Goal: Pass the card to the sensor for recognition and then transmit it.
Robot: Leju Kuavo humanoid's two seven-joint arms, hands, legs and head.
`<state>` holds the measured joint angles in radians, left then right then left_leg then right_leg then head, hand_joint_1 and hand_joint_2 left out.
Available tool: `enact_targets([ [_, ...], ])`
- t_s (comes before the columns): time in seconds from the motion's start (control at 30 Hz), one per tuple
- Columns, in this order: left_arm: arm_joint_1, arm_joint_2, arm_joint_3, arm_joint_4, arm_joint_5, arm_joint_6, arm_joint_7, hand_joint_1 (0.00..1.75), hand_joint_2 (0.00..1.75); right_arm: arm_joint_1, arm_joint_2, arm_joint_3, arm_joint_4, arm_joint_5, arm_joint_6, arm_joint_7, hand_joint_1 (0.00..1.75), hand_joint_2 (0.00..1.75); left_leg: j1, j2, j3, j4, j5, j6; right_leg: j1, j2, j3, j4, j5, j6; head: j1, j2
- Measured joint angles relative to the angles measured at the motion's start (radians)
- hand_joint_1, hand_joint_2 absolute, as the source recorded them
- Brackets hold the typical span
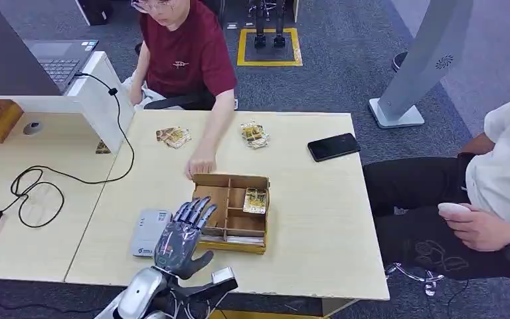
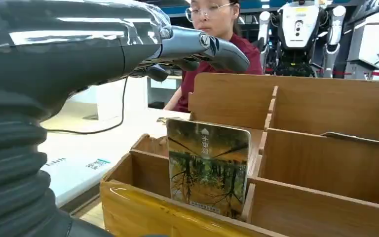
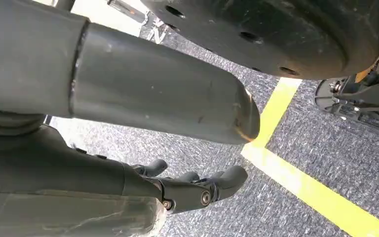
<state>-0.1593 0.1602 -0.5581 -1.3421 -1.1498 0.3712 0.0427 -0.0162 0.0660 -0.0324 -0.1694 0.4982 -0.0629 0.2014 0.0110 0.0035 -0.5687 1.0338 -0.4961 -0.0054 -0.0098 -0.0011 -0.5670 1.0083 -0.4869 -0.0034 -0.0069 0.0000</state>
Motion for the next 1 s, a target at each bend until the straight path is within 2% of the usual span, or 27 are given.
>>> enact_targets([
  [0.03,0.0,-0.001,0.002,0.002,0.001,0.0,0.0,0.44,1.75,0.0,0.0,0.0,0.0,0.0,0.0,0.0,0.0,0.0,0.0,0.0,0.0,0.0,0.0,0.0,0.0,0.0,0.0,0.0,0.0,0.0,0.0,0.0],
  [0.07,0.001,-0.002,0.003,0.002,0.005,0.0,0.0,1.5,1.75,0.0,0.0,0.0,0.0,0.0,0.0,0.0,0.0,0.0,0.0,0.0,0.0,0.0,0.0,0.0,0.0,0.0,0.0,0.0,0.0,0.0,0.0,0.0],
  [0.1,0.001,-0.002,0.005,0.002,0.013,0.001,-0.002,1.69,1.75,0.0,0.0,0.0,0.0,0.001,0.0,-0.002,0.0,0.0,0.0,0.0,0.0,0.0,0.0,0.0,0.0,0.0,0.0,0.0,0.0,0.0,0.0,0.0],
  [0.13,0.001,-0.002,0.006,0.002,0.018,0.001,-0.004,1.75,1.75,0.0,0.0,0.0,0.0,0.002,0.0,-0.002,0.0,0.0,0.0,0.0,0.0,0.0,0.0,0.0,0.0,0.0,0.0,0.0,0.0,0.0,0.0,0.0],
  [0.17,0.001,-0.003,0.006,0.002,0.023,0.001,-0.005,1.71,1.75,0.0,0.0,0.0,0.0,0.002,0.0,-0.003,0.0,0.0,0.0,0.0,0.0,0.0,0.0,0.0,0.0,0.0,0.0,0.0,0.0,0.0,0.0,0.0],
  [0.2,0.001,-0.003,0.007,0.002,0.027,-0.001,-0.008,1.52,1.75,0.0,0.0,0.0,0.0,0.003,0.0,-0.003,0.0,0.0,0.0,0.0,0.0,0.0,0.0,0.0,0.0,0.0,0.0,0.0,0.0,0.0,0.0,0.0],
  [0.23,0.001,-0.003,0.008,0.002,0.033,-0.005,-0.012,1.1,1.75,0.0,0.0,0.0,0.0,0.005,0.0,-0.003,0.0,0.0,0.0,0.0,0.0,0.0,0.0,0.0,0.0,0.0,0.0,0.0,0.0,0.0,0.0,0.0],
  [0.27,0.001,-0.003,0.008,0.002,0.037,-0.007,-0.013,1.1,1.75,0.0,0.0,0.0,0.0,0.007,0.0,-0.003,0.0,0.0,0.0,0.0,0.0,0.0,0.0,0.0,0.0,0.0,0.0,0.0,0.0,0.0,0.0,0.0],
  [0.3,0.002,-0.003,0.01,0.002,0.041,-0.01,-0.013,0.94,1.75,0.0,0.0,0.0,0.0,0.013,0.001,-0.003,0.0,0.0,0.0,0.0,0.0,0.0,0.0,0.0,0.0,0.0,0.0,0.0,0.0,0.0,0.0,0.0],
  [0.33,0.002,-0.003,0.011,0.002,0.044,-0.013,-0.014,1.26,1.75,0.0,0.0,-0.001,0.0,0.014,0.001,-0.003,0.0,0.0,0.0,0.0,0.0,0.0,0.0,0.0,0.0,0.0,0.0,0.0,0.0,0.0,0.0,0.0],
  [0.37,0.003,-0.003,0.012,0.002,0.046,-0.014,-0.015,1.34,1.75,0.0,0.0,-0.001,0.0,0.015,0.002,-0.003,0.0,0.0,0.0,0.0,0.0,0.0,0.0,0.0,0.0,0.0,0.0,0.0,0.0,0.0,0.0,0.0],
  [0.7,0.012,-0.003,0.028,0.002,0.072,-0.026,-0.024,1.34,1.75,0.0,0.0,-0.003,0.0,0.015,0.003,-0.004,0.0,0.0,0.0,0.0,0.0,0.0,0.0,0.0,0.0,0.0,0.0,0.0,0.0,0.0,0.0,0.0],
  [0.73,0.012,-0.003,0.028,0.002,0.072,-0.026,-0.024,1.47,1.75,0.0,0.0,-0.003,0.0,0.015,0.003,-0.004,0.0,0.0,0.0,0.0,0.0,0.0,0.0,0.0,0.0,0.0,0.0,0.0,0.0,0.0,0.0,0.0],
  [0.83,0.012,-0.003,0.029,0.002,0.072,-0.027,-0.024,1.61,1.75,0.0,0.0,-0.006,0.0,0.015,0.003,-0.004,0.0,0.0,0.0,0.0,0.0,0.0,0.0,0.0,0.0,0.0,0.0,0.0,0.0,0.0,0.0,0.0],
  [0.97,0.012,-0.003,0.029,0.002,0.082,-0.035,-0.033,1.71,1.75,0.0,0.0,-0.009,0.0,0.017,0.004,-0.005,0.0,0.0,0.0,0.0,0.0,0.0,0.0,0.0,0.0,0.0,0.0,0.0,0.0,0.0,0.0,0.0],
  [1.0,0.012,-0.003,0.029,0.002,0.084,-0.036,-0.034,1.68,1.75,0.0,0.0,-0.01,0.0,0.017,0.004,-0.005,0.0,0.0,0.0,0.0,0.0,0.0,0.0,0.0,0.0,0.0,0.0,0.0,0.0,0.0,0.0,0.0],
])
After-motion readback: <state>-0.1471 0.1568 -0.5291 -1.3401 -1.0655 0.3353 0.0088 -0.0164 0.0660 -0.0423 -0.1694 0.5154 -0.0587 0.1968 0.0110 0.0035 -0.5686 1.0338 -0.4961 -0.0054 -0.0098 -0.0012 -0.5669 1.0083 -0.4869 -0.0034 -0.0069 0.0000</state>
